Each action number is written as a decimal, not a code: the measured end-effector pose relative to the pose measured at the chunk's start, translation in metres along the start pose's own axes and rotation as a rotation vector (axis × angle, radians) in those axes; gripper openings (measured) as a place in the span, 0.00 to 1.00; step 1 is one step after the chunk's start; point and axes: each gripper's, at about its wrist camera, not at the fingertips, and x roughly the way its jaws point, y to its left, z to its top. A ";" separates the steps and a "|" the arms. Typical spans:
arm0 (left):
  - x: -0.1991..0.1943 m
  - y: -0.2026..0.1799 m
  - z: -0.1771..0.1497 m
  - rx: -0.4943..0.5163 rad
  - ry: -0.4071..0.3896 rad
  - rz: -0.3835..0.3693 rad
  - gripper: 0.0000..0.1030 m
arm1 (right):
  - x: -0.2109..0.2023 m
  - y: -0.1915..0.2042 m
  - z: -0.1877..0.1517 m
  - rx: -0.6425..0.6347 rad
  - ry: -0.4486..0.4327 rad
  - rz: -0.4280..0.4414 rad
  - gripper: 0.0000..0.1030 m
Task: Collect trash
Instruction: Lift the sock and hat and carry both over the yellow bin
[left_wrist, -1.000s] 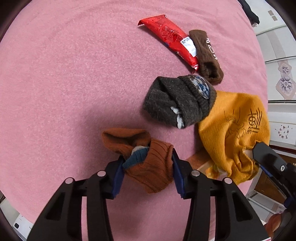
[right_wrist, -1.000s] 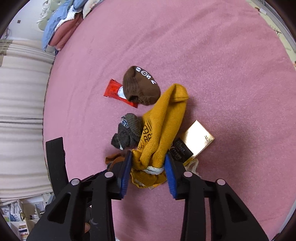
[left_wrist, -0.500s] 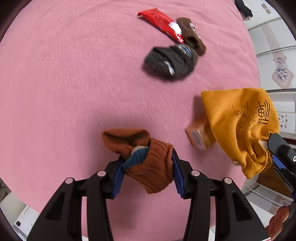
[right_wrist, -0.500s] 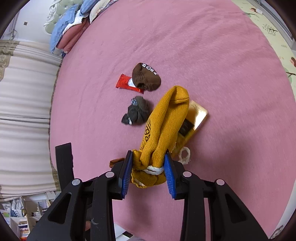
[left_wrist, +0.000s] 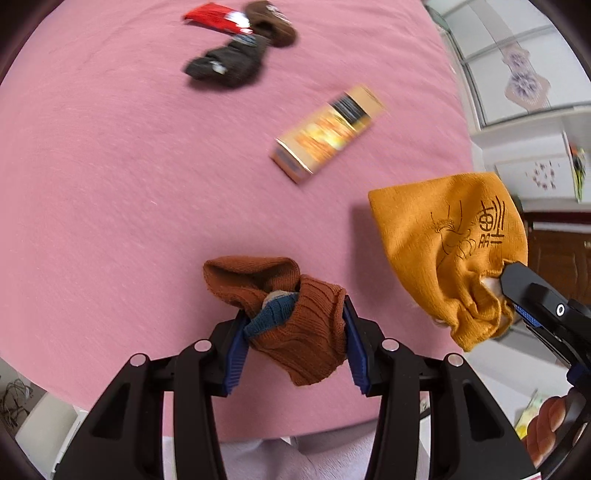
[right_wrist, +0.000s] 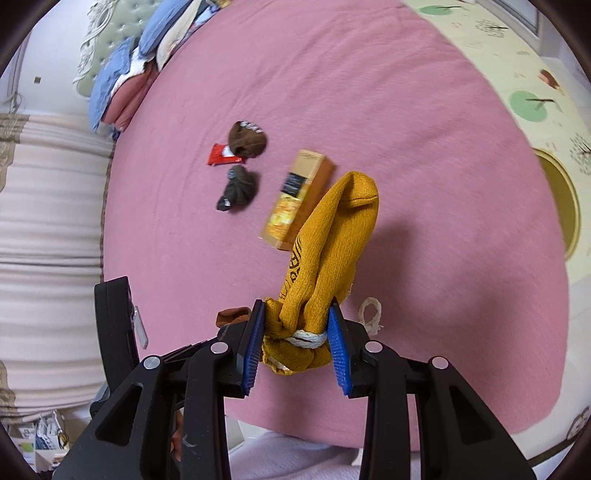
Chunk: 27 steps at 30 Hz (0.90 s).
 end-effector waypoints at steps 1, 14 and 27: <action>0.002 -0.009 -0.002 0.018 0.007 -0.001 0.45 | -0.005 -0.006 -0.004 0.010 -0.008 -0.003 0.32; 0.020 -0.121 -0.027 0.265 0.053 0.013 0.45 | -0.071 -0.100 -0.035 0.182 -0.118 -0.016 0.32; 0.053 -0.258 -0.040 0.472 0.101 -0.004 0.45 | -0.138 -0.199 -0.033 0.318 -0.223 -0.038 0.32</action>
